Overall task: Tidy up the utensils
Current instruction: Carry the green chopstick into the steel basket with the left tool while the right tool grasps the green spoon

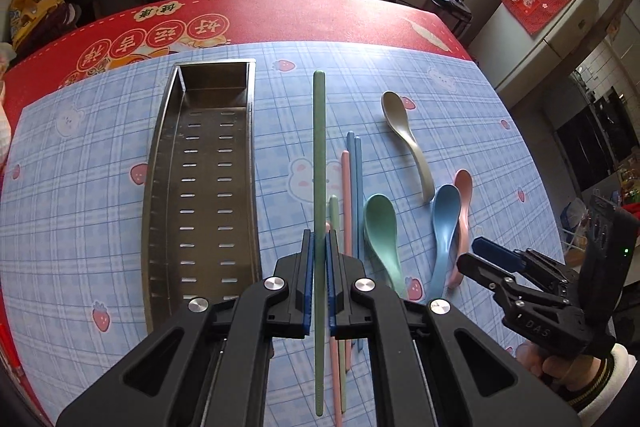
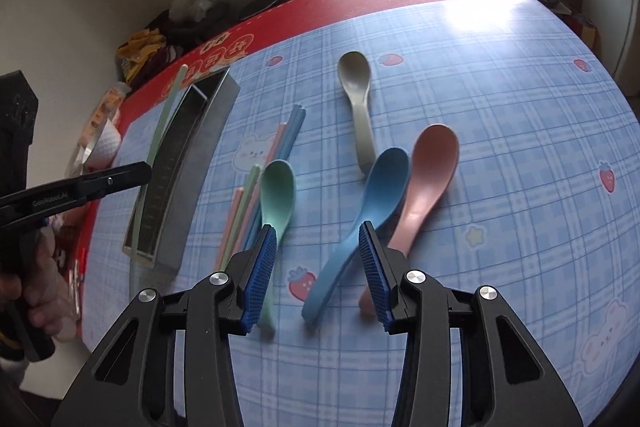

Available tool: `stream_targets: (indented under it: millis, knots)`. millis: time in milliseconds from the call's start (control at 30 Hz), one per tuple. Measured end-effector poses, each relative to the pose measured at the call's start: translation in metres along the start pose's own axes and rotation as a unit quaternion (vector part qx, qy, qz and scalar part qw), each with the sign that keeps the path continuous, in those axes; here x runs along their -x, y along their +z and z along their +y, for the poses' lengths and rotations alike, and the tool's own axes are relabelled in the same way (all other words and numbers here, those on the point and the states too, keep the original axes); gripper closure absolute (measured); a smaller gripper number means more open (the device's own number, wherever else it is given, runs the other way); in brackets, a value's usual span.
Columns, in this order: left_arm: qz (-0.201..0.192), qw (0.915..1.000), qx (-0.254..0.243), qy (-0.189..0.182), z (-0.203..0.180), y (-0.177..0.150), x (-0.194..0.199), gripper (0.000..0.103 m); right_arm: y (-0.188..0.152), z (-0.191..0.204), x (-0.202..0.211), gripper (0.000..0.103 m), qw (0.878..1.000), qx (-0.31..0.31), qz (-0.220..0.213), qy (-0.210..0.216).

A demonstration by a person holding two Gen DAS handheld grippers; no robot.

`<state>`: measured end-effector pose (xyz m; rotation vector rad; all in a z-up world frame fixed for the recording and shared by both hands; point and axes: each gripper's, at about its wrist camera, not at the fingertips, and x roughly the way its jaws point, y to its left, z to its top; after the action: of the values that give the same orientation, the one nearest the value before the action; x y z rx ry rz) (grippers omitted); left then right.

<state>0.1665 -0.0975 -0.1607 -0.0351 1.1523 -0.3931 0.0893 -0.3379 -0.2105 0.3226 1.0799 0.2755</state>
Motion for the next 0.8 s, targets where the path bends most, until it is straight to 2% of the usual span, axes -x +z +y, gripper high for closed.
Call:
stream_targets:
  millis: [133,367,467,600,800]
  knots:
    - [-0.013,0.9997,0.019,-0.006,0.019,-0.007,0.013,0.098,-0.003,0.023,-0.031,0.074,0.999,0.029,0.037,-0.003]
    - [-0.028,0.9985,0.045,-0.015,0.054,-0.021,0.027,0.098,-0.004,0.036,-0.061,0.084,0.996,0.017,0.078,-0.025]
    - [-0.031,0.9976,0.058,-0.023,0.065,-0.023,0.029,0.098,-0.005,0.038,-0.067,0.085,0.995,0.009,0.088,-0.035]
    - [-0.033,0.997,0.063,-0.028,0.074,-0.021,0.028,0.098,-0.004,0.039,-0.068,0.089,0.996,0.003,0.084,-0.043]
    - [-0.023,0.997,0.067,-0.032,0.078,-0.012,0.016,0.098,0.002,0.035,-0.054,0.09,0.998,-0.015,0.056,-0.03]
